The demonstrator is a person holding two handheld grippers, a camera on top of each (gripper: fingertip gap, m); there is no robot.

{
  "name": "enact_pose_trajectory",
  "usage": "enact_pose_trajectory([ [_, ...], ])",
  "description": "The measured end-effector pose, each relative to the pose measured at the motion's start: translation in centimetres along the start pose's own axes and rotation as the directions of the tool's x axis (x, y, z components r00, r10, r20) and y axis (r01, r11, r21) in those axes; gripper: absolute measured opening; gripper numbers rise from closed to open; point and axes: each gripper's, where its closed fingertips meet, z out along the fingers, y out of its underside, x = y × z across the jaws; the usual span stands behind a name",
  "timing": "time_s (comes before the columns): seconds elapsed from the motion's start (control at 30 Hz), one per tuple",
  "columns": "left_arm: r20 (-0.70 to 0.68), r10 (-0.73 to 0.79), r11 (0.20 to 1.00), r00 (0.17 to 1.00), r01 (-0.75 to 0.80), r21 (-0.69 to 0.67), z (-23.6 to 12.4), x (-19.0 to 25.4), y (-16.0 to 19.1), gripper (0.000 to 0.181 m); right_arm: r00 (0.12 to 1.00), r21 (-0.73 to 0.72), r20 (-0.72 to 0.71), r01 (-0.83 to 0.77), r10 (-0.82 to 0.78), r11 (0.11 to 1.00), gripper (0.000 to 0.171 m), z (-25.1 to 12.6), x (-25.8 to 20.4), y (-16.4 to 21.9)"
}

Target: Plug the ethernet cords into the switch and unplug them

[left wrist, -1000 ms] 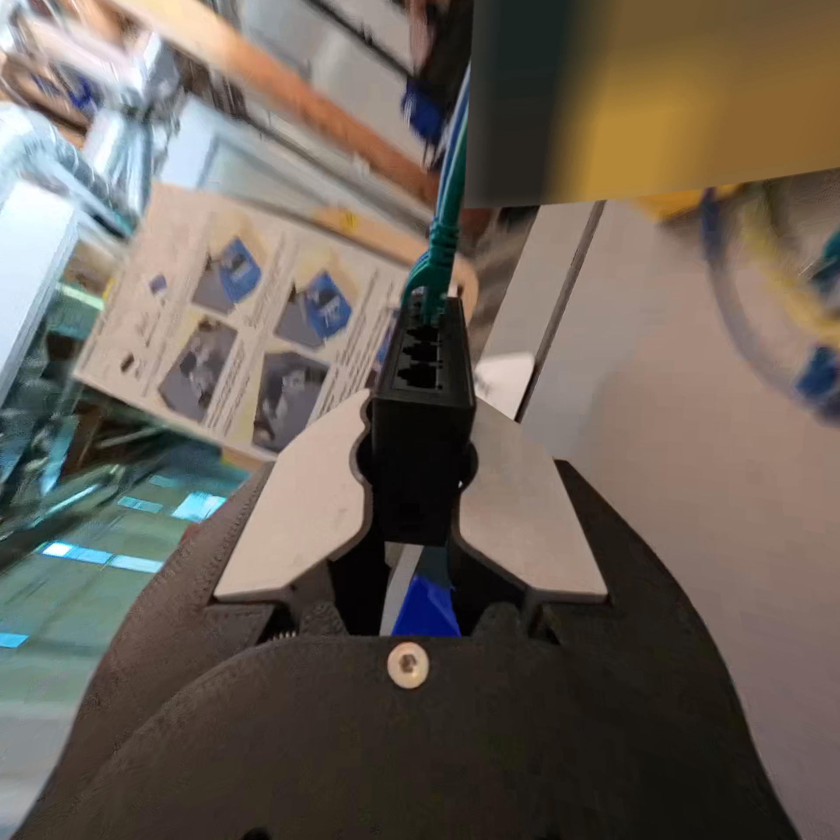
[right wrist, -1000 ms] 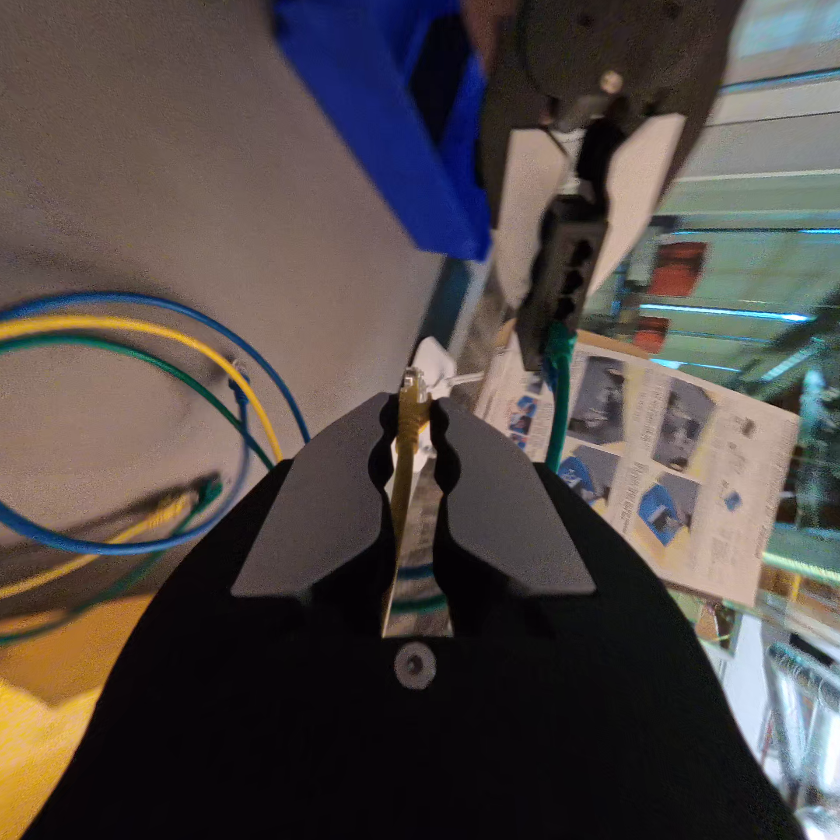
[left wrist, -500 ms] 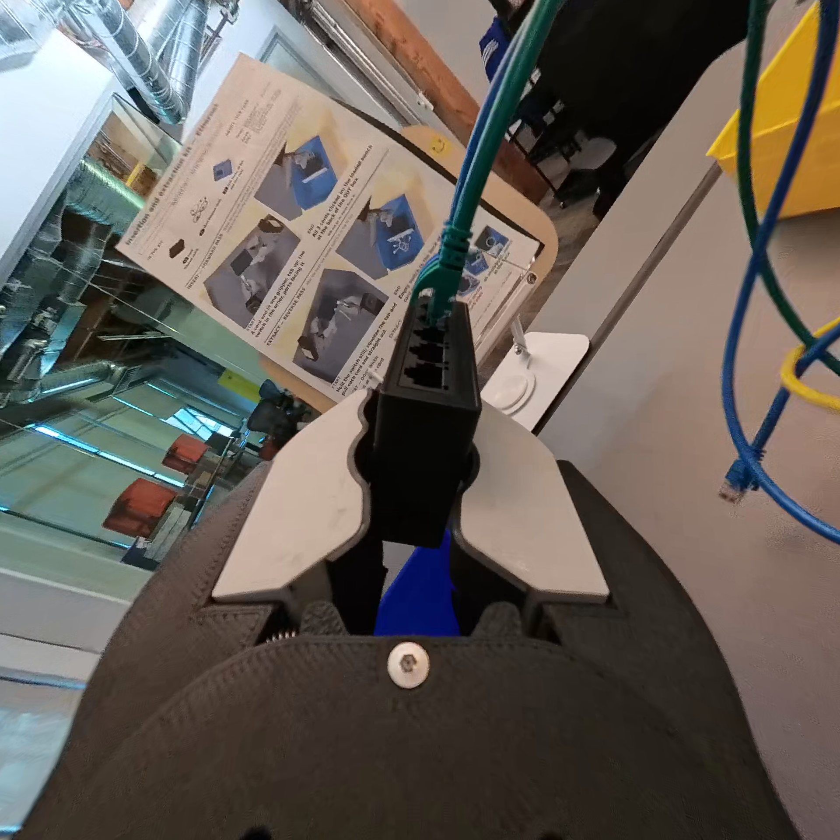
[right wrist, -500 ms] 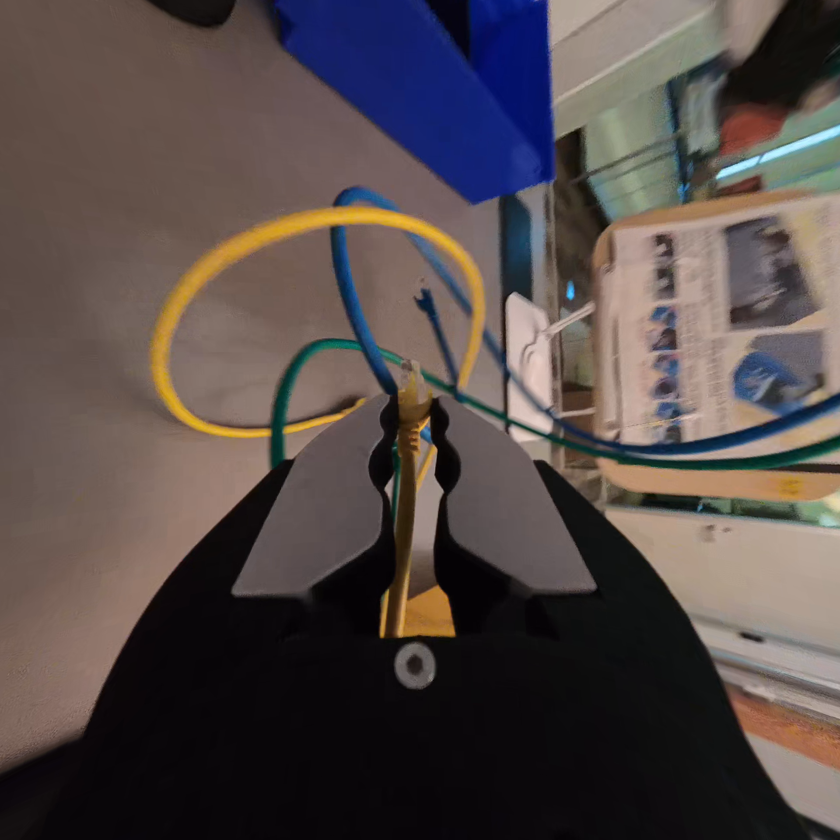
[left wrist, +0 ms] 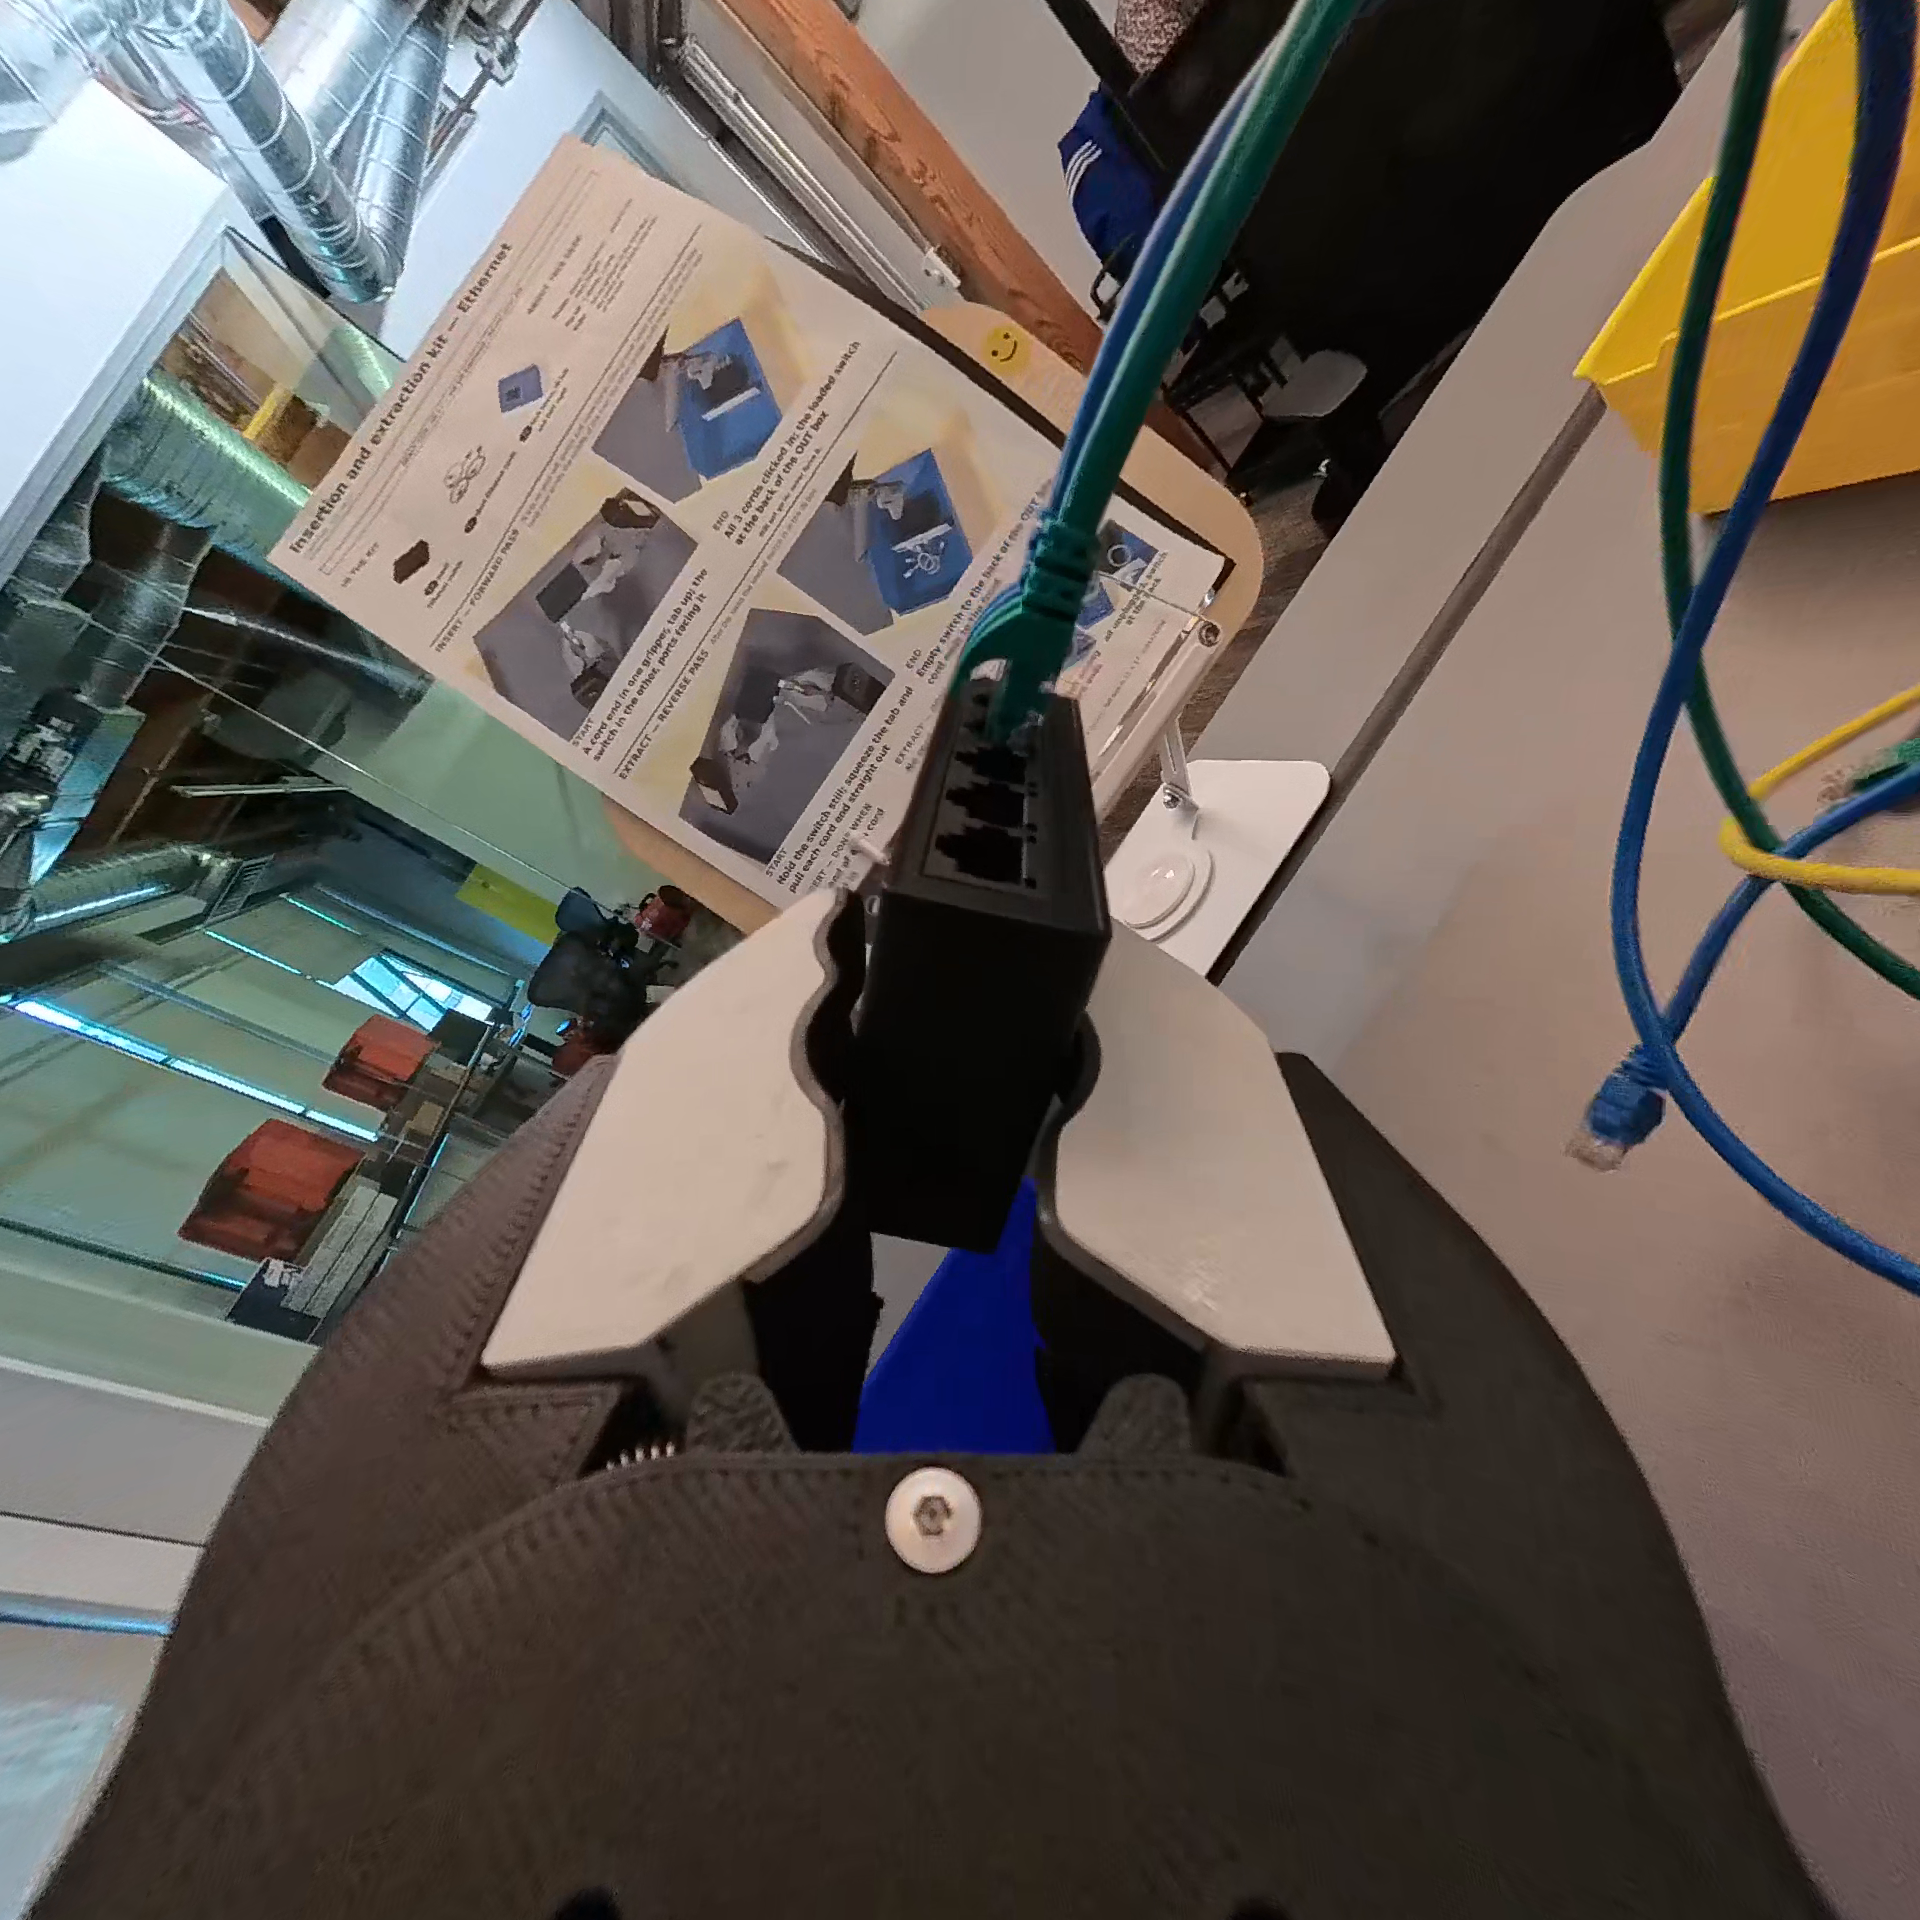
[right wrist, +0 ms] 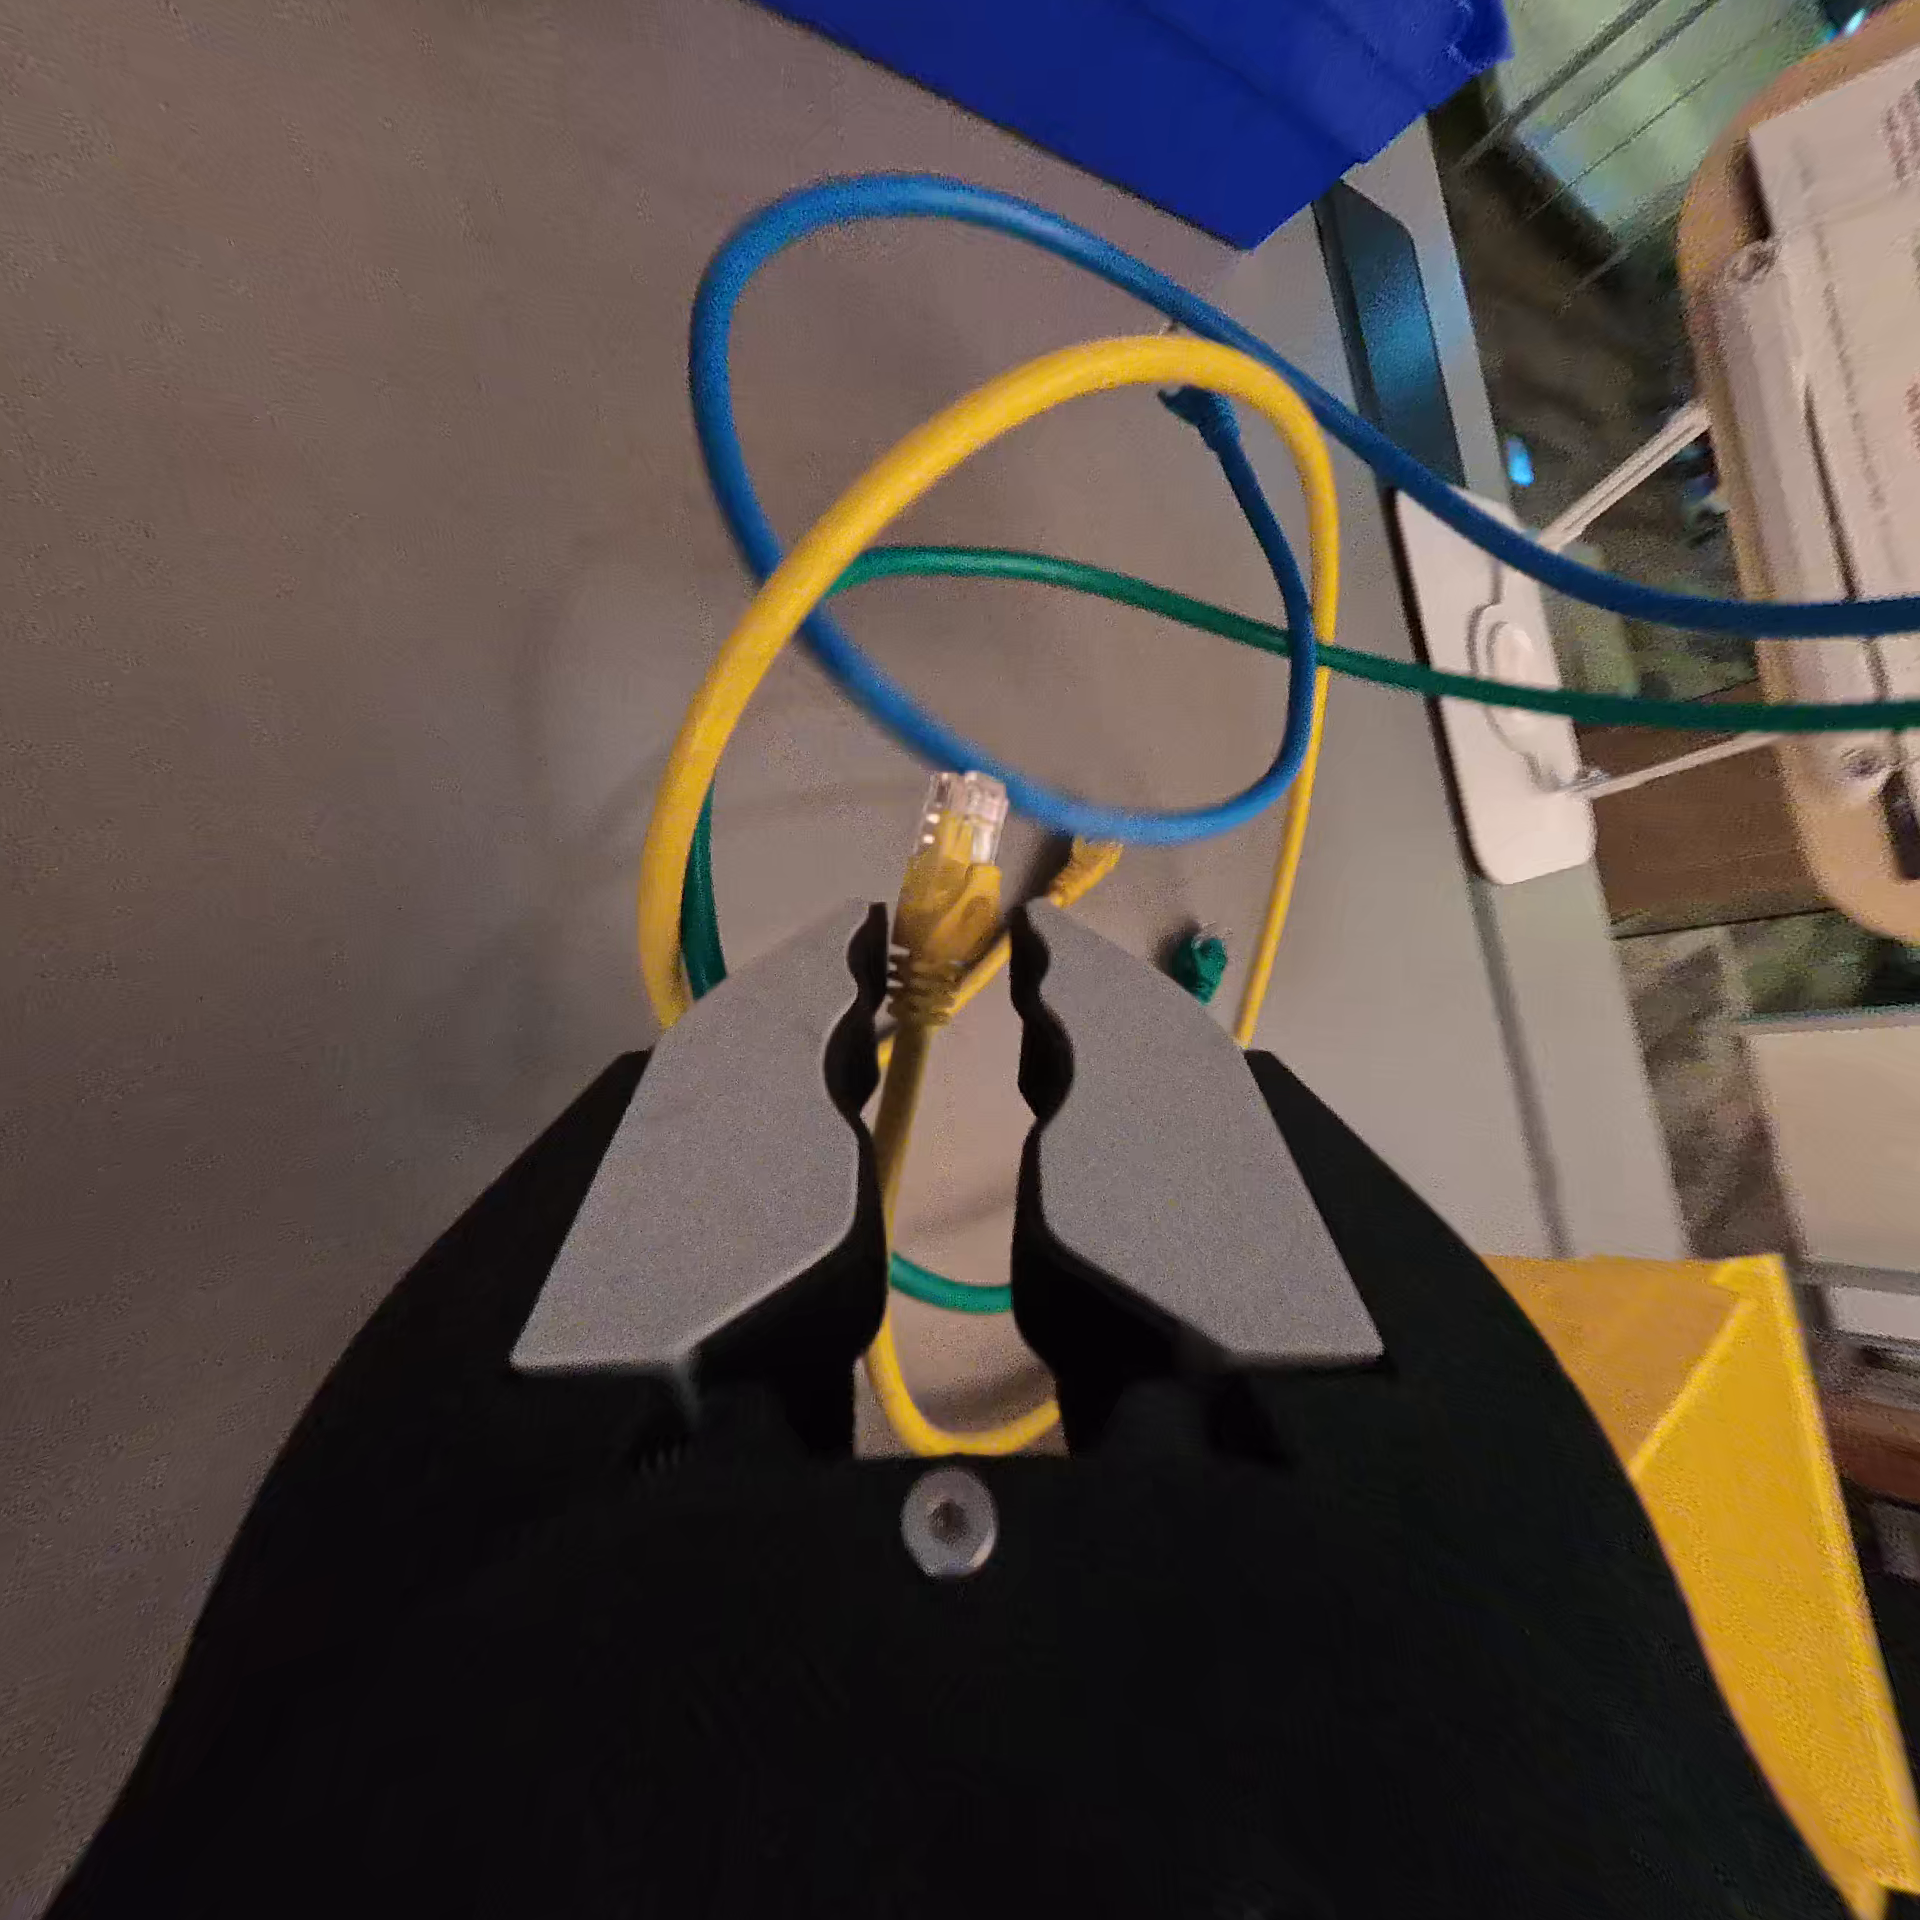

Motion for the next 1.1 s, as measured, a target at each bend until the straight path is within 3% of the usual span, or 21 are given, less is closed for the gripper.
enact_pose_trajectory([
  [0.13, -0.014, 0.003, 1.000, 1.000, -0.004, -0.007, 0.2, 0.4, -0.1, 0.033, 0.977, 0.078, 0.011, -0.215, 0.215, 0.973, 0.034, -1.7, 1.8, -1.2],
  [0.3, -0.025, 0.020, 1.000, 0.999, -0.021, -0.014, 0.5, 1.0, -0.4, 0.033, 0.892, 0.195, 0.044, -0.449, 0.449, 0.872, 0.056, -3.2, 2.0, -6.5],
  [0.53, -0.027, 0.029, 0.999, 0.999, -0.030, -0.026, 0.6, 1.3, -0.4, 0.033, 0.878, -0.025, -0.036, -0.478, 0.477, 0.878, 0.059, 2.9, -3.0, -5.7],
  [0.63, -0.022, 0.022, 1.000, 1.000, -0.022, -0.019, 0.5, 1.1, -0.4, 0.033, 0.856, -0.006, -0.122, -0.508, 0.503, 0.861, 0.060, 3.7, -3.3, -5.3],
  [0.7, -0.021, 0.016, 1.000, 1.000, -0.017, -0.011, 0.4, 1.0, -0.6, 0.033, 0.871, -0.047, -0.187, -0.471, 0.455, 0.881, 0.042, 4.3, -3.2, -4.2],
  [0.73, -0.020, 0.018, 1.000, 1.000, -0.018, -0.009, 0.3, 0.9, -0.6, 0.033, 0.878, -0.041, -0.168, -0.461, 0.449, 0.886, 0.027, 4.4, -3.4, -4.4],
  [0.8, -0.014, 0.024, 1.000, 1.000, -0.024, -0.014, 0.3, 0.8, -0.5, 0.033, 0.885, 0.010, -0.146, -0.446, 0.443, 0.895, 0.015, 3.8, -3.2, -5.4],
  [1.0, -0.027, 0.043, 0.998, 0.999, -0.044, -0.041, 0.4, 0.9, 0.3, 0.033, 0.820, 0.111, -0.044, -0.564, 0.571, 0.819, 0.014, -0.5, 0.7, -5.9],
  [1.1, -0.067, 0.096, 0.994, 0.993, -0.099, -0.042, 0.3, 1.6, 0.6, 0.032, 0.725, 0.237, 0.116, -0.684, 0.679, 0.690, 0.014, -3.5, 3.1, -6.7],
])
